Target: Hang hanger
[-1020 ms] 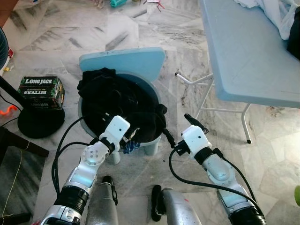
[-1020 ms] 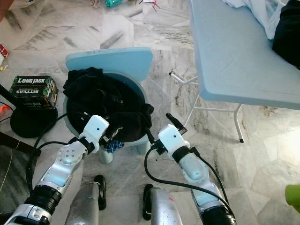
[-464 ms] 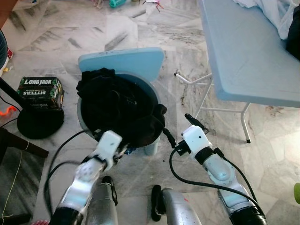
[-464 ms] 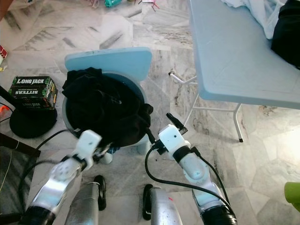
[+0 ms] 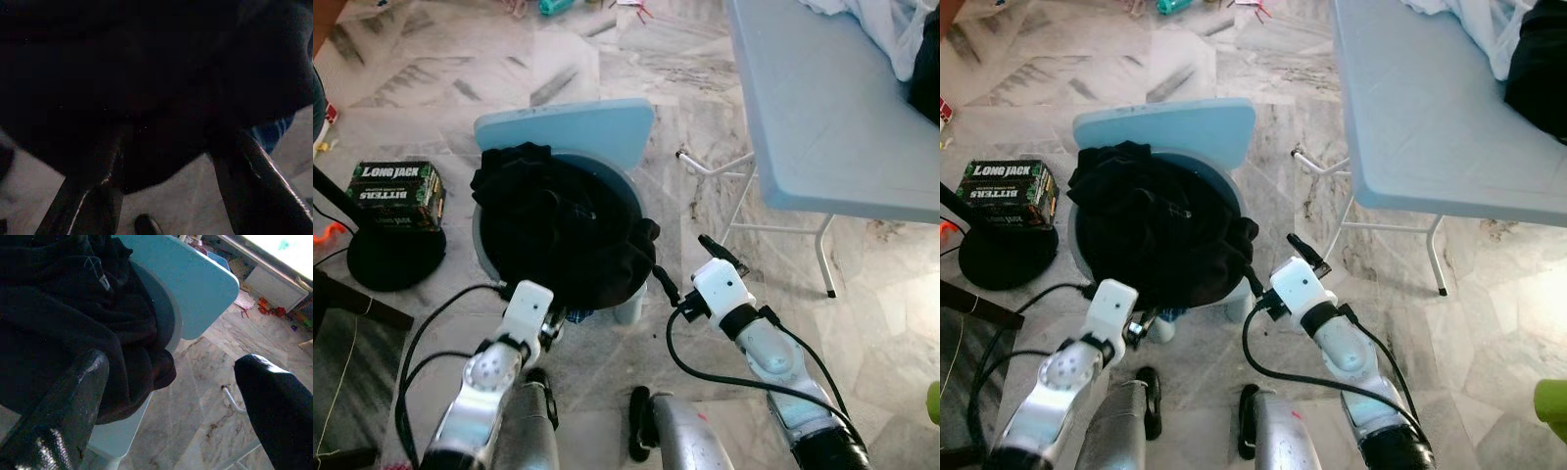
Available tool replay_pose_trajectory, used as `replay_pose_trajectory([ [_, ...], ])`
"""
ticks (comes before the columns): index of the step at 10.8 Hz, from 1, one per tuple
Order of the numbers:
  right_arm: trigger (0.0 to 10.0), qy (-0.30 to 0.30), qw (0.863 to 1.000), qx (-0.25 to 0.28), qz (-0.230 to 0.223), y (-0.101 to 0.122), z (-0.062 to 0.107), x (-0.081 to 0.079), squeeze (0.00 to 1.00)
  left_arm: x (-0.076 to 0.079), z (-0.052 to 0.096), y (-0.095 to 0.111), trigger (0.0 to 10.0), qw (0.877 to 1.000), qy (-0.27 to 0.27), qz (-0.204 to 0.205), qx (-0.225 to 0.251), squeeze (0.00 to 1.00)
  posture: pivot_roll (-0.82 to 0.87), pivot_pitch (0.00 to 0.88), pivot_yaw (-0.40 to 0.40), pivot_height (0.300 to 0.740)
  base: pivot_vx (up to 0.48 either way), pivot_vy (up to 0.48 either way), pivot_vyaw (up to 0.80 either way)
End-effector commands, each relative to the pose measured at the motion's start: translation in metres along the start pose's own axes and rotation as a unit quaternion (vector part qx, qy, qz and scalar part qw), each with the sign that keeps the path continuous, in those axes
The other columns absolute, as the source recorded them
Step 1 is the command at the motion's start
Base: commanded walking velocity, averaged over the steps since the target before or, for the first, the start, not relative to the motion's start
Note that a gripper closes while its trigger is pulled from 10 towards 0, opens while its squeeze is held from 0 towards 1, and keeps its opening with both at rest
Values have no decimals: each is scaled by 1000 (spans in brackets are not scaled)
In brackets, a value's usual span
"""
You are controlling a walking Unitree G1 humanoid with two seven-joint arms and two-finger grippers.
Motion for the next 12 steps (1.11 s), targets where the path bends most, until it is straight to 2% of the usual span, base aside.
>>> replay_pose_trajectory([
  [1, 10000, 5, 1000, -10, 0, -6, 4, -2, 0, 1, 6, -11, 10000, 1000, 3, -11, -20, 0, 12, 233, -104, 740, 0, 0, 0],
  [3, 10000, 8, 1000, -7, 0, -5, 2, -3, 0, 5, 12, 24, 10000, 995, 0, -51, 82, 0, 23, 231, -104, 740, 0, 0, 0],
  [5, 10000, 9, 1000, -5, 1, -5, 0, -3, 0, 17, 21, 31, 10000, 990, -17, -65, 120, 0, 32, 224, -108, 740, 0, 0, 0],
  [6, 10000, 10, 1000, -4, 1, -5, 0, -3, 0, 20, 24, 40, 10000, 984, -22, -84, 157, 0, 34, 224, -109, 740, 0, 0, 0],
  [7, 10000, 13, 1000, -3, 1, -4, -2, -4, 0, 21, 26, 48, 10000, 978, -21, -99, 180, 0, 39, 219, -110, 740, 0, 0, 0],
  [9, 10000, 15, 1000, 0, 0, -4, -4, -5, 0, 16, 25, 65, 10000, 972, 3, -86, 216, 0, 44, 215, -108, 740, 0, 0, 0],
  [10, 10000, 14, 1000, 1, 0, -3, -4, -6, 0, 6, 20, 63, 10000, 977, 36, -20, 209, 0, 42, 214, -107, 740, 0, 0, 0],
  [11, 10000, 14, 1000, 2, 0, -3, -5, -6, 0, 2, 18, 59, 10000, 978, 49, 18, 203, 0, 40, 215, -107, 740, 0, 0, 0],
  [12, 10000, 16, 1000, 1, -2, -3, -3, -9, 0, -18, 6, 53, 10000, 969, 100, 134, 184, 0, 27, 220, -109, 740, 0, 0, 0],
])
Point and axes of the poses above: a point about 5 cm out from each wrist's last joint towards the gripper, its own z axis pointing back from the gripper into the wrist, its own y axis along the axis of the wrist's last joint, x = y × z, the point moved 3 cm from there along -z, pointing out of the wrist towards the gripper, and after that the axes turned 6 degrees about z, right-handed, at the moved point
